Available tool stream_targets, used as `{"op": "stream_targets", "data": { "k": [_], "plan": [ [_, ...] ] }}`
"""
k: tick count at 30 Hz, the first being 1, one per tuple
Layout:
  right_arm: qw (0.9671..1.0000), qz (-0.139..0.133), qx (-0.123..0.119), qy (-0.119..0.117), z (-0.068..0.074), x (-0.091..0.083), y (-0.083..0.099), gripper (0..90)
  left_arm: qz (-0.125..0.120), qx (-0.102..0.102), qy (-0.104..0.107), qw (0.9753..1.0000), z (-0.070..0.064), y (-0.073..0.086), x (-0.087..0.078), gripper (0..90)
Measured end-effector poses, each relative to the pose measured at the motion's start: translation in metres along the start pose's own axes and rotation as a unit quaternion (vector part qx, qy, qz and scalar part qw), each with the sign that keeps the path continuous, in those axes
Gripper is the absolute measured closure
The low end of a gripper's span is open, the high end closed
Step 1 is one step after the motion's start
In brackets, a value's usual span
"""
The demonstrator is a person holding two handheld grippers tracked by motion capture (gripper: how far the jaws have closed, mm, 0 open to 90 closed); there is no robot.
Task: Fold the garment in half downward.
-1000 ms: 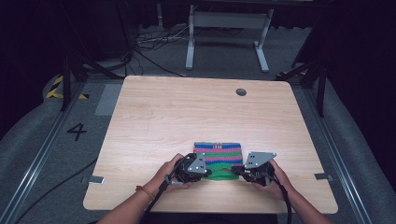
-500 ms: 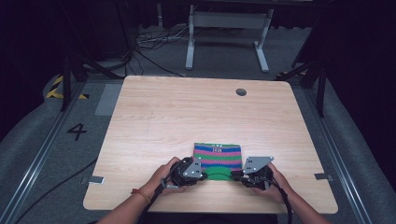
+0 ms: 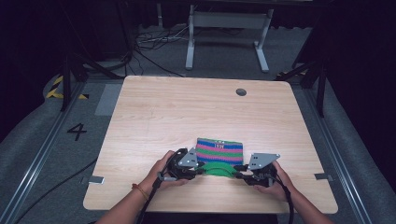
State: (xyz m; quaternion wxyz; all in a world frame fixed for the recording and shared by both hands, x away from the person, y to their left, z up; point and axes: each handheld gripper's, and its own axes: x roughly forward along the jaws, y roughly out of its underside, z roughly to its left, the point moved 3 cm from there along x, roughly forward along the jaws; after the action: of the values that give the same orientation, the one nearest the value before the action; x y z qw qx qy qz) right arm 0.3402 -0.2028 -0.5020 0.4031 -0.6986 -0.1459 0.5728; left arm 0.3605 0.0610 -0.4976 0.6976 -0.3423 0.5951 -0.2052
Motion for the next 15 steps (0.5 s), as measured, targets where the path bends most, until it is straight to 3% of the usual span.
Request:
{"op": "stream_targets", "data": {
  "k": [3, 7, 9, 15],
  "plan": [
    [0.9999, 0.007, -0.010, 0.008, 0.000, -0.004, -0.003, 68.8, -0.004, -0.001, -0.017, 0.9998, 0.003, 0.000, -0.012, 63.8],
    [0.9997, 0.013, -0.014, 0.017, -0.002, -0.012, -0.005, 66.0, -0.018, -0.014, -0.013, 0.9997, 0.009, 0.004, -0.030, 58.4],
    [0.9995, 0.012, -0.015, 0.024, -0.005, -0.018, -0.006, 64.4, -0.014, -0.013, -0.015, 0.9997, 0.010, 0.006, -0.034, 55.7],
    [0.9984, 0.010, -0.007, 0.055, -0.016, -0.036, -0.005, 58.0, 0.027, -0.027, -0.066, 0.9971, 0.020, 0.027, -0.058, 43.5]
  ]
}}
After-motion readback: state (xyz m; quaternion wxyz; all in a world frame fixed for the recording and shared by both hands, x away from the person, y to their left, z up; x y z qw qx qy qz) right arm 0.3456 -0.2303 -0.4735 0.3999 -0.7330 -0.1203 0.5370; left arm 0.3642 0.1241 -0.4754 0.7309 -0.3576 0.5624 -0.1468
